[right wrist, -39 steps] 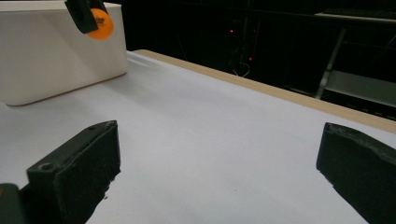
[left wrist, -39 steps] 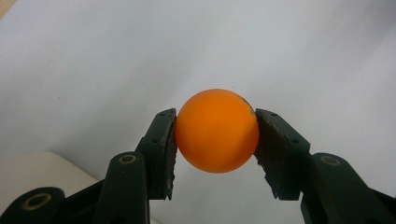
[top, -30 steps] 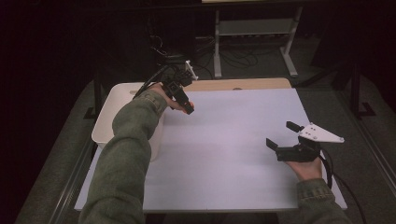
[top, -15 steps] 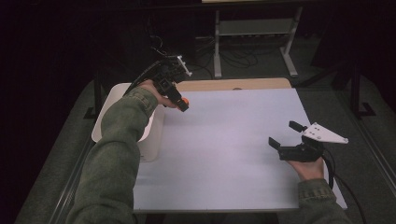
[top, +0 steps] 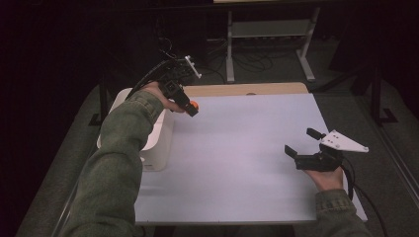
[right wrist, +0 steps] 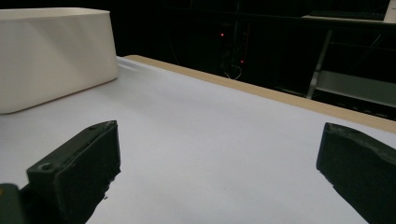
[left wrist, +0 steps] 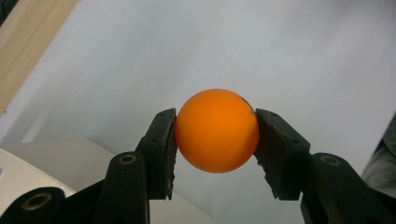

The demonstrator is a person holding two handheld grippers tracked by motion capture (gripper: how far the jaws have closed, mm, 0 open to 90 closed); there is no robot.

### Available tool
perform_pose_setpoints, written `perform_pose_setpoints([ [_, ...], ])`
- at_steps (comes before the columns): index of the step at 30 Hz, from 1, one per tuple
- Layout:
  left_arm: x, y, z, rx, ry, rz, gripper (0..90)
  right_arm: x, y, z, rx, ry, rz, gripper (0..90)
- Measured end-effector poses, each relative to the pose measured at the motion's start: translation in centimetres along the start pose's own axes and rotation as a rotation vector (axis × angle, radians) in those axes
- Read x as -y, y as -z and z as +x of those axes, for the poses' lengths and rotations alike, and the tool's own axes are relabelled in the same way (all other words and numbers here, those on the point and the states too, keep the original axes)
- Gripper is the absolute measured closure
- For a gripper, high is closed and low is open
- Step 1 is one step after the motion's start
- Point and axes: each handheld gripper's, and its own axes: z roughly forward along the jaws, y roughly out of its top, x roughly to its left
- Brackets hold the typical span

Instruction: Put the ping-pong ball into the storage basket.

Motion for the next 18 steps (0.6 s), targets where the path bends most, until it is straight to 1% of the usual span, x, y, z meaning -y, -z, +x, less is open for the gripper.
perform_pose_setpoints([
  [1,0.1,0.1,0.0,-0.009,-0.004,0.012,50.6,0.0,0.0,0.0,-0.001,0.001,0.003,0.0],
  [5,0.6,0.6,0.0,-0.011,0.001,0.016,50.6,0.0,-0.1,0.2,-0.002,0.012,0.006,0.0],
  [11,1.3,1.7,0.2,-0.02,0.015,0.014,50.6,0.0,-0.1,0.1,-0.001,0.007,0.009,0.0],
  [18,1.8,2.1,0.1,-0.022,0.017,0.015,50.6,0.0,-0.2,0.2,-0.001,0.014,0.013,0.0],
])
